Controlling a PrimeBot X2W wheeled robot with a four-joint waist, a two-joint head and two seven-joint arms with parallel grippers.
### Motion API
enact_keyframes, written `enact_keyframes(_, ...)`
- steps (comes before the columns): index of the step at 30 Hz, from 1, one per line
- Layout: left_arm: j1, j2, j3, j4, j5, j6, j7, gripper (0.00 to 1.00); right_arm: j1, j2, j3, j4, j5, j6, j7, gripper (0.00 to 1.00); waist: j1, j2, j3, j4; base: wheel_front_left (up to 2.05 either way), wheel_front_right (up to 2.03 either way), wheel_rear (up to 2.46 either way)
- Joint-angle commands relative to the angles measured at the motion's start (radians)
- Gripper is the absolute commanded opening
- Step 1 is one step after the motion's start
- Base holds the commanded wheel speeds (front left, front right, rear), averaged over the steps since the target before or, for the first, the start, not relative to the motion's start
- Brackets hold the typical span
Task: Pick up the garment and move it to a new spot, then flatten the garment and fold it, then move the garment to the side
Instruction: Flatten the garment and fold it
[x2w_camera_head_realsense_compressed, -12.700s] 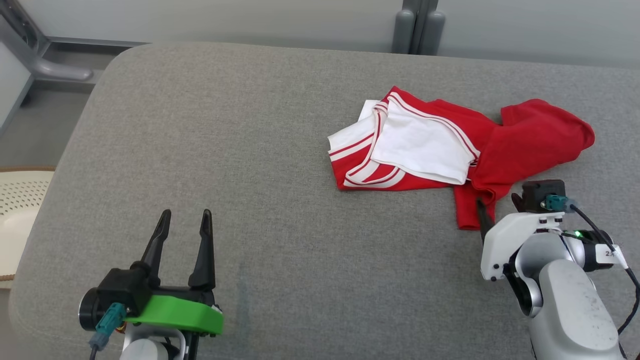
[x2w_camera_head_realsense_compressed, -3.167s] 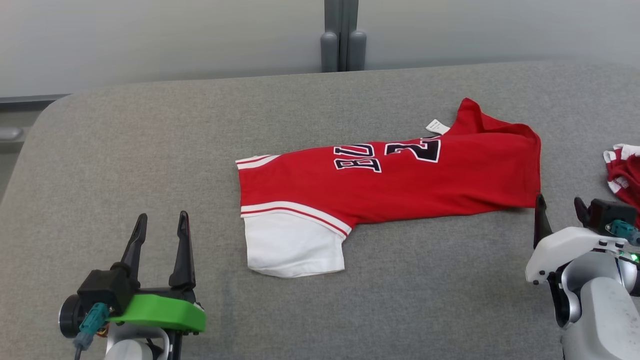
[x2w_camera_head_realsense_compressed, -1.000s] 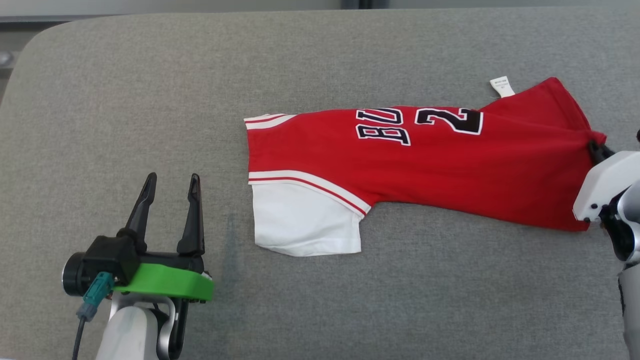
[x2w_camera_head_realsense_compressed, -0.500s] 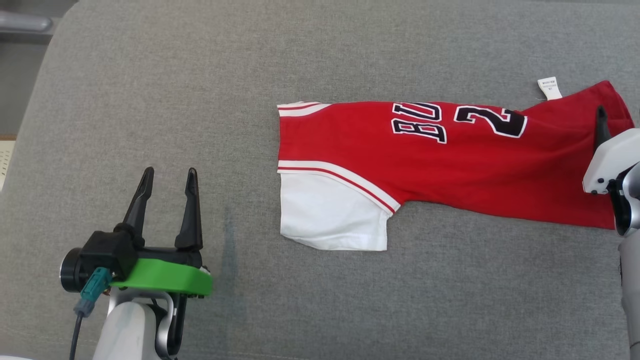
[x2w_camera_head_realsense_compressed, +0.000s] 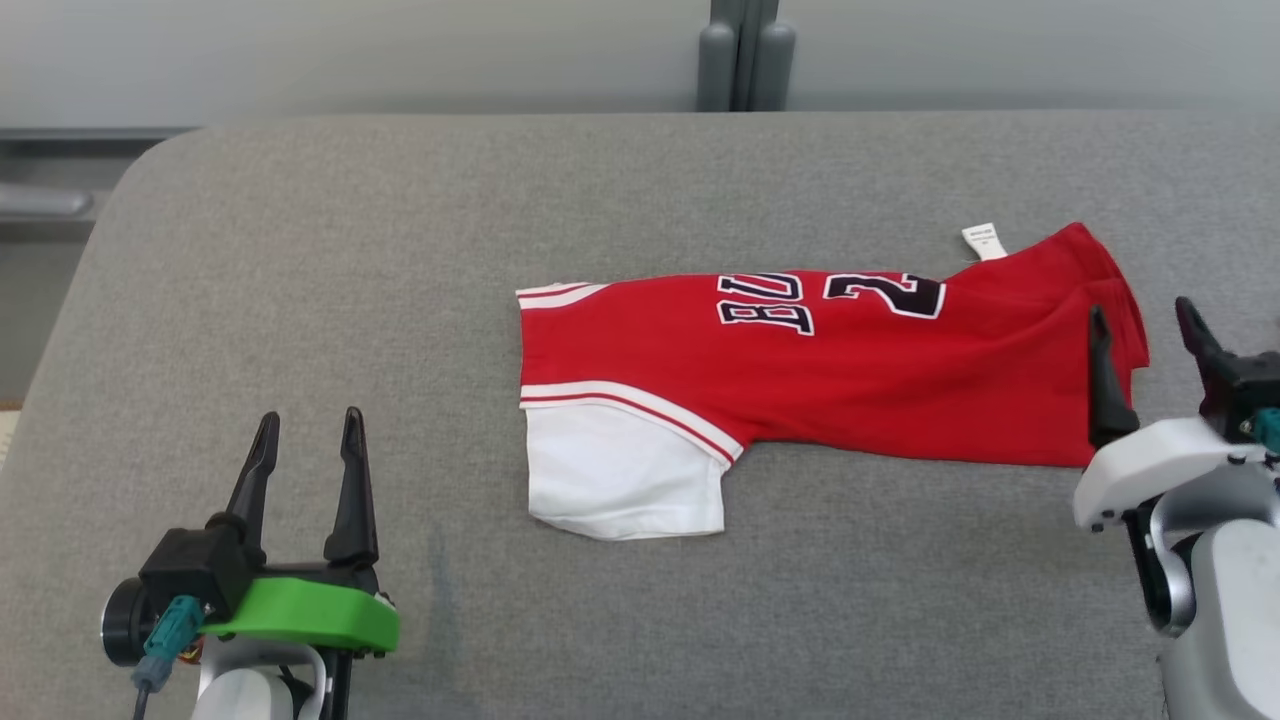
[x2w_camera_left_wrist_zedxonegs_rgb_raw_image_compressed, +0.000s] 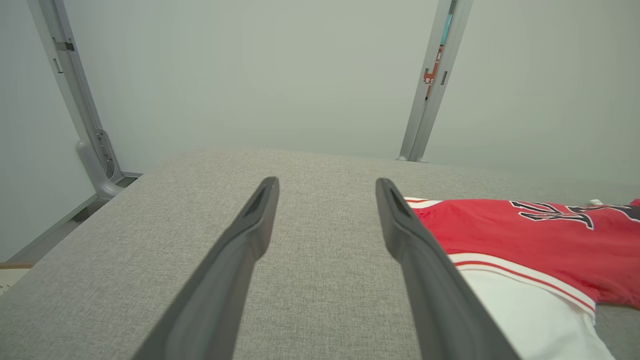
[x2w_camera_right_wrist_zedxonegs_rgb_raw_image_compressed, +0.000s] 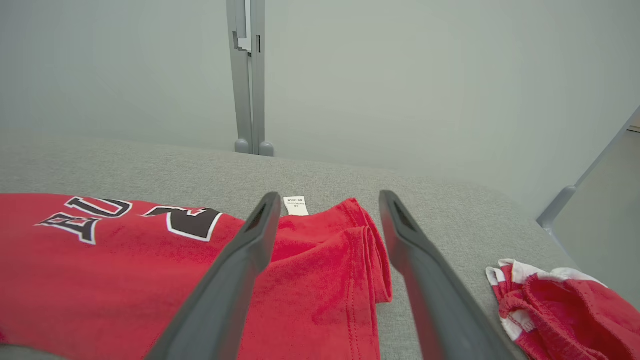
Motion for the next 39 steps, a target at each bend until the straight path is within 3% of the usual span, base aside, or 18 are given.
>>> enact_keyframes(1,0.019,0.003,0.006,0.006,0.009,-0.001,0.0,1.0,0.038,0.0,0.021,-0.025,0.012,-0.001,-0.006,1.0,0.0,0.0,-0.07,-0.059,0.0,0.0,0.0)
enact_keyframes(9,0.059,0.005,0.029,0.038,0.014,0.003,0.0,1.0,0.157,-0.005,0.13,-0.101,0.091,-0.002,-0.015,1.0,0.0,0.0,-0.123,-0.097,0.0,0.0,0.0)
enact_keyframes(20,0.098,-0.001,0.029,0.077,-0.006,0.013,0.0,1.0,0.227,0.042,0.128,-0.137,0.124,-0.002,0.008,1.0,0.0,0.0,-0.154,-0.137,0.0,0.0,0.0)
enact_keyframes(35,0.076,0.006,0.018,0.102,-0.014,0.007,0.0,1.0,0.218,0.058,0.114,-0.138,0.116,-0.002,0.028,1.0,0.0,0.0,-0.139,-0.129,0.0,0.0,0.0)
enact_keyframes(39,0.072,0.005,-0.006,0.119,-0.029,0.003,0.009,1.0,0.193,0.06,0.101,-0.117,0.124,-0.002,0.111,1.0,0.0,0.0,-0.126,-0.132,0.0,0.0,0.0)
